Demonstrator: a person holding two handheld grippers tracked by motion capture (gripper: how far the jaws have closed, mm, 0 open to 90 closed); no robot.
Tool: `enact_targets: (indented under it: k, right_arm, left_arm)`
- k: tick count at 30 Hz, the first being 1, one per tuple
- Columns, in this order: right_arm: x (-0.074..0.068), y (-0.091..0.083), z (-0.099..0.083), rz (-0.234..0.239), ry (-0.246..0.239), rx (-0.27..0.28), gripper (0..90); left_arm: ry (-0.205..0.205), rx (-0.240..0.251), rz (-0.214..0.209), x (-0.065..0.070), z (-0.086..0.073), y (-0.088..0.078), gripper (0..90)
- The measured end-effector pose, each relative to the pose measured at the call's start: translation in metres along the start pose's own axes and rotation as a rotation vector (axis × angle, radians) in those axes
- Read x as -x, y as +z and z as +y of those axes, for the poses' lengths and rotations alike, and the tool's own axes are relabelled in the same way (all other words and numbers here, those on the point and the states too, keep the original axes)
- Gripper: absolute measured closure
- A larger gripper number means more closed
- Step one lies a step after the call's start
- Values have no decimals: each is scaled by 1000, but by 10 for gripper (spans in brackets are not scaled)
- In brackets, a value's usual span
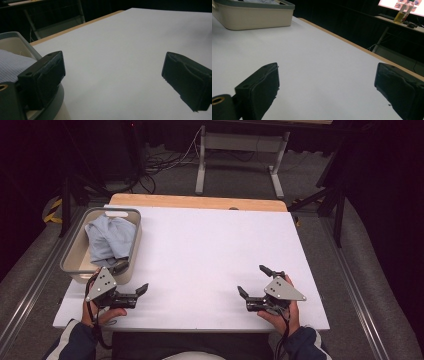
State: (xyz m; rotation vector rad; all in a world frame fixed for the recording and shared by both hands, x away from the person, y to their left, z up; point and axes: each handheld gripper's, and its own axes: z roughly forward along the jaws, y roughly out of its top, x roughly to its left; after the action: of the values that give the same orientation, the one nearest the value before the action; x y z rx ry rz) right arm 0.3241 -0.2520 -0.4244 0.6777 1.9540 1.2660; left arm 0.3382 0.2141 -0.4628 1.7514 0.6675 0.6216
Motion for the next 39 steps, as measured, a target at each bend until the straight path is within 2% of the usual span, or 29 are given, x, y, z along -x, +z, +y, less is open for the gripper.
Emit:
enact_targets:
  k: [3,4,7,9,16,23,29,31,36,39]
  right_arm:
    - [0,0,0,1,-19,1,64]
    - [0,-1,0,1,-14,8,66]
    - [1,0,1,5,-7,12,67]
    - [0,1,0,6,-6,6,66]
    - [3,-2,-2,-4,7,8,66]
    - [3,-2,0,5,0,20,66]
    - [2,0,1,16,-10,25,67]
    - [2,1,1,18,-10,22,67]
    - [3,3,1,24,-4,22,67]
    - [3,4,1,25,0,17,66]
  left_arm:
    - [7,-6,-10,2,0,2,62]
    - [21,-21,-9,3,0,2,64]
    - [7,-8,-6,3,0,2,65]
    - [-9,-3,-19,1,1,2,65]
    - [12,-16,-29,3,2,3,75]
    - [1,7,-21,-3,10,-5,66]
    - [-2,52,33,-15,25,-22,62]
    - [-20,67,62,-24,31,-27,60]
    - [-42,68,126,-48,48,-35,47]
    - [-54,40,140,-64,58,-36,39]
